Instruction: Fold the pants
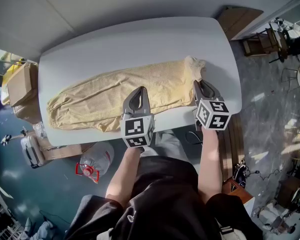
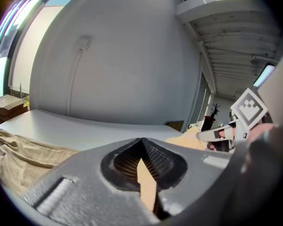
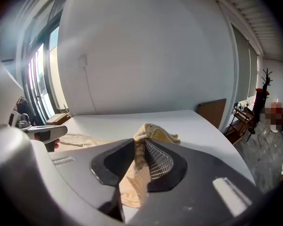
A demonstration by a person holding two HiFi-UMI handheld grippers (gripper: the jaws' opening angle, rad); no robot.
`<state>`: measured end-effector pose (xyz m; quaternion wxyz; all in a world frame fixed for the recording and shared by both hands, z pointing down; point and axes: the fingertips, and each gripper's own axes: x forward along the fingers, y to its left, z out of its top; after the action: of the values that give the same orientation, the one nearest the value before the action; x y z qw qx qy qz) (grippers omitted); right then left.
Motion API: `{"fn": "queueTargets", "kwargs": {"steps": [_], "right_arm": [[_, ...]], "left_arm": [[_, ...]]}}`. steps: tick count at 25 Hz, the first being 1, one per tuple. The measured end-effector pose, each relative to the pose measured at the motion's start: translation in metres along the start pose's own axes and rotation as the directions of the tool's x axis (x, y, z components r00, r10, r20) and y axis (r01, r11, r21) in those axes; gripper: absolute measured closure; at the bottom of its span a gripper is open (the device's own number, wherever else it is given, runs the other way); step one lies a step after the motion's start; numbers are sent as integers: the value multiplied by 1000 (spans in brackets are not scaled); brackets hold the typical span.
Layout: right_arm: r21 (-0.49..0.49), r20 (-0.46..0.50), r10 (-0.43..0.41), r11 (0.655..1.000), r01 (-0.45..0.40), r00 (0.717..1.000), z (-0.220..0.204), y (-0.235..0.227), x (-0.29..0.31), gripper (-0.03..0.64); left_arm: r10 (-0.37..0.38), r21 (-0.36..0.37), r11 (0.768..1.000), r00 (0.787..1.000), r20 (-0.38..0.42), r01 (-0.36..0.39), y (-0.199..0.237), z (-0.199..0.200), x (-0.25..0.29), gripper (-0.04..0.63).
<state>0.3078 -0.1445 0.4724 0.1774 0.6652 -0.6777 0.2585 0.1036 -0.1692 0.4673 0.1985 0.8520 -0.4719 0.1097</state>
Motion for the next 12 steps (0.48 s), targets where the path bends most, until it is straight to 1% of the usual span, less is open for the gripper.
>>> {"fn": "queueTargets", "kwargs": {"steps": [5, 12], "right_arm": [[-42, 15, 45, 998, -45, 999, 17, 47, 9, 538], [-141, 27, 159, 978, -153, 987, 40, 138, 28, 538]], "left_arm": [[40, -30, 999, 999, 24, -39, 32, 9, -22, 592], [111, -59, 993, 991, 70, -107, 80, 25, -60, 592]]}}
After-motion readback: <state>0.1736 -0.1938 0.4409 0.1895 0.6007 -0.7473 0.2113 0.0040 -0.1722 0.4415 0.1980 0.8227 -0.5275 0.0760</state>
